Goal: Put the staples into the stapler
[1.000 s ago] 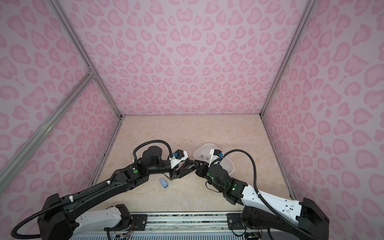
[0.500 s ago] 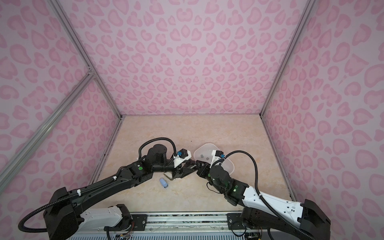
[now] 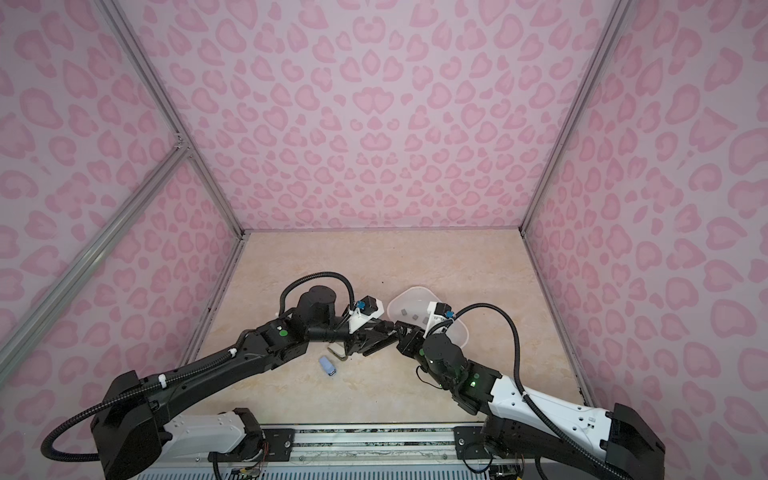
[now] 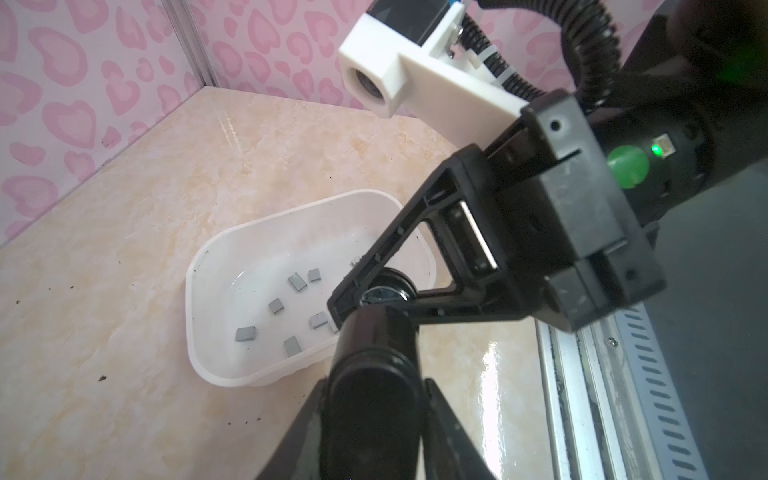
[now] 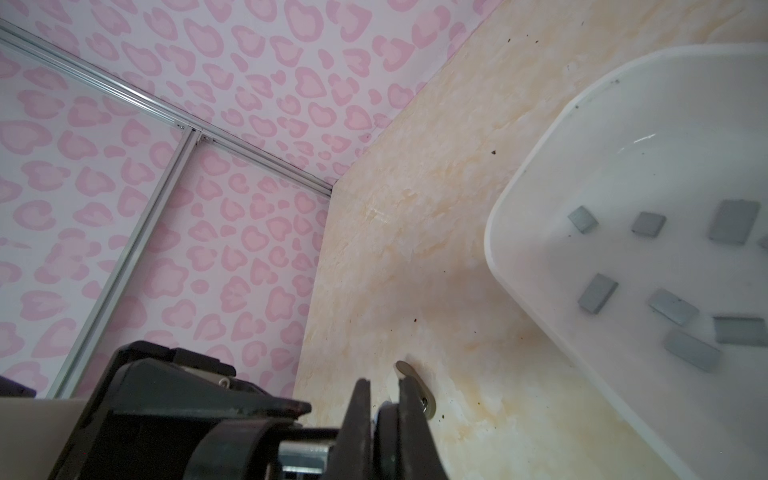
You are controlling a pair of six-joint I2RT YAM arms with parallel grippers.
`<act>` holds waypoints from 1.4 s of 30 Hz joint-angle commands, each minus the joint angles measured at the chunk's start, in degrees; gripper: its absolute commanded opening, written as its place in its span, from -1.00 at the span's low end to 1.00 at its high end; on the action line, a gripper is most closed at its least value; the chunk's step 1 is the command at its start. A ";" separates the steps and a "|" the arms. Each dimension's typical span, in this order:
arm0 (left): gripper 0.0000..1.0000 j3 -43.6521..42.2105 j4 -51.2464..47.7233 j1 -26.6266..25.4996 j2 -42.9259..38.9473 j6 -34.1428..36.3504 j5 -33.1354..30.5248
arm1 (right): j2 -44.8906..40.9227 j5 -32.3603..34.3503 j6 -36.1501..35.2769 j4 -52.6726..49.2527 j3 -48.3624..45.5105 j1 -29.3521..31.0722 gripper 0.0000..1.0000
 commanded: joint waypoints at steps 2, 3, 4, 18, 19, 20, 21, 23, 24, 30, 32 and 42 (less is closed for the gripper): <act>-0.25 0.77 0.23 -0.09 0.04 0.75 2.83 | 0.48 0.30 0.82 4.00 0.48 -0.04 -1.00; -0.25 0.84 0.19 -0.05 0.14 0.77 2.98 | 0.61 0.30 0.86 4.03 0.56 -0.09 -1.00; -0.35 0.92 0.10 -0.06 0.20 0.87 3.06 | 0.85 0.10 0.82 4.05 0.65 0.00 -1.00; -0.93 -1.33 1.36 0.83 -3.33 1.68 5.05 | -3.24 -2.17 0.94 -4.76 -6.22 -8.05 -0.81; -0.93 -1.42 1.57 0.83 -3.64 1.59 5.23 | -3.90 -2.93 0.70 -5.26 -6.90 -8.89 -0.75; -0.93 -1.46 1.56 0.82 -3.92 1.54 5.34 | -4.49 -3.73 0.09 -5.71 -7.41 -9.47 -0.68; -0.93 -1.47 1.57 0.84 -4.13 1.59 5.24 | -4.83 -4.42 -0.92 -6.05 -7.46 -9.99 -0.60; -0.93 -1.76 1.48 0.85 -4.83 1.50 4.94 | -5.43 -4.74 -3.03 -9.78 -6.08 -10.55 -0.48; -0.92 -1.79 1.51 0.83 -5.18 1.65 4.86 | -5.64 -4.89 -4.37 -10.51 -5.55 -10.65 -0.39; -0.92 -1.59 -1.06 1.00 -6.41 3.79 0.82 | -6.95 -5.07 -13.93 -14.56 -1.29 -13.28 0.16; -0.92 -1.03 -2.43 1.60 -7.32 5.51 -0.31 | -6.42 -5.50 -17.18 -16.27 1.09 -14.78 0.17; -0.92 26.45 -28.86 4.55 1.18 7.09 -6.13 | -5.75 -14.60 -39.39 -13.34 9.25 -17.07 0.27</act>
